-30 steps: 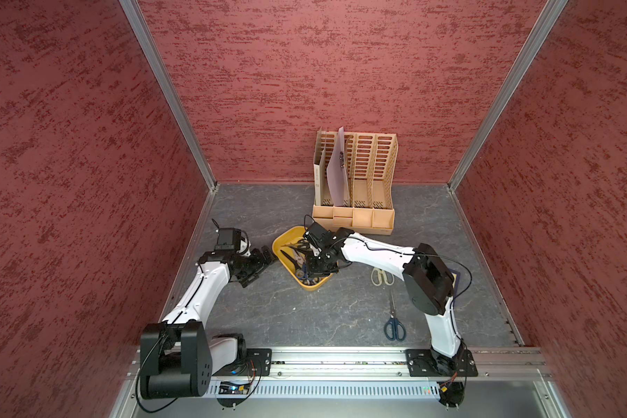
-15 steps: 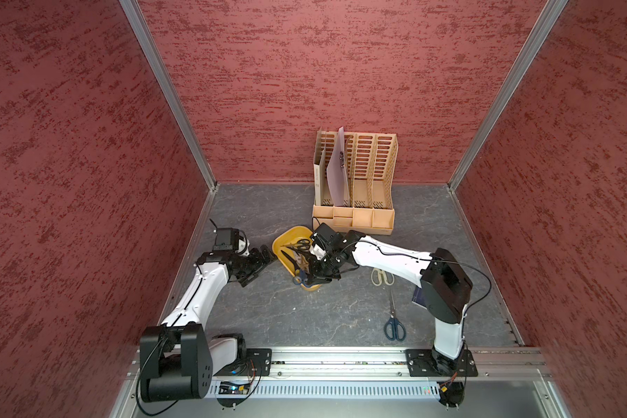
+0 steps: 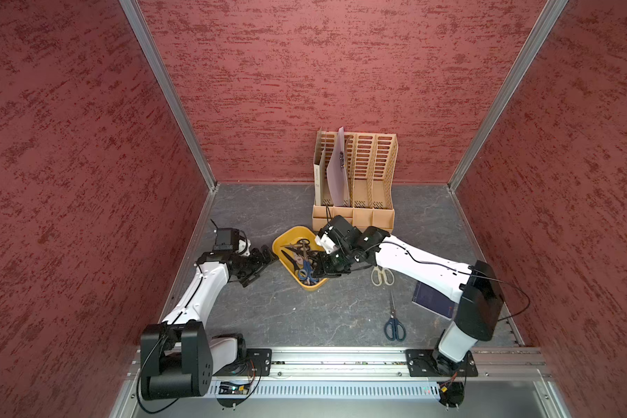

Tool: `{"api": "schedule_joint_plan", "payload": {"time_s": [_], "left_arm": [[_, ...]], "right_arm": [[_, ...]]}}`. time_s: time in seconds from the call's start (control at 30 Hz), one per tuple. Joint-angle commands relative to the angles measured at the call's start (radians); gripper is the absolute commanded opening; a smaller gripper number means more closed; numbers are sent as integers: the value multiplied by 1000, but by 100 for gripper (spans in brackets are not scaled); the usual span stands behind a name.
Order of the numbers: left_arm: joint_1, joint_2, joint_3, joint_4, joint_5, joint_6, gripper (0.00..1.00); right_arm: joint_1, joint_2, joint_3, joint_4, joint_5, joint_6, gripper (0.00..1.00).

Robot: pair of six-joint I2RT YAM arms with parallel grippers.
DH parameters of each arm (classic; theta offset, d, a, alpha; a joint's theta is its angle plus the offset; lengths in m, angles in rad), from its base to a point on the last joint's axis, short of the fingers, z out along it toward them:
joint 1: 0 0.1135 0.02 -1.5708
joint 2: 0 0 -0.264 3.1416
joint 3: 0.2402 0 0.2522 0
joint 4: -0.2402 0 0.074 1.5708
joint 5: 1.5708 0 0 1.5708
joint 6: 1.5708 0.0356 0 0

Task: Take the scissors out of the storage box
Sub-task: Pick up the scissors from the storage box, then place the scissors at the center of the board.

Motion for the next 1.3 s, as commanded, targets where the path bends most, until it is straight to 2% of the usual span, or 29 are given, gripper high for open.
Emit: {"api": "schedule_joint_plan", "payload": {"time_s": [0.0,0.1,0.23,0.5,0.77,1.07,1.27], "left_arm": [[-2,8,17,8,15,5,100],[-11,11,20,11,9,-11,100],[-27,16,31,6,-4,-27,100],[-42,10,61,-29,-41,-22,100],[-43,8,54,-36,-51,-15,100],[-42,17,61,-35,-51,-2,100],[-43,16,58,-38,-50,5,100]], "right_arm": [[-34,-36,-14,-179,257,-135,0],[-66,-37,-32,-265,423,-217,0],[-108,-16,-60,-270,499,-281,0],[-147,76,-116,-202,551,-337,0],[-147,166,-151,-114,502,-280,0],[-148,245,-133,-111,514,-268,0],[-148,225,-114,-130,520,-246,21]]}}
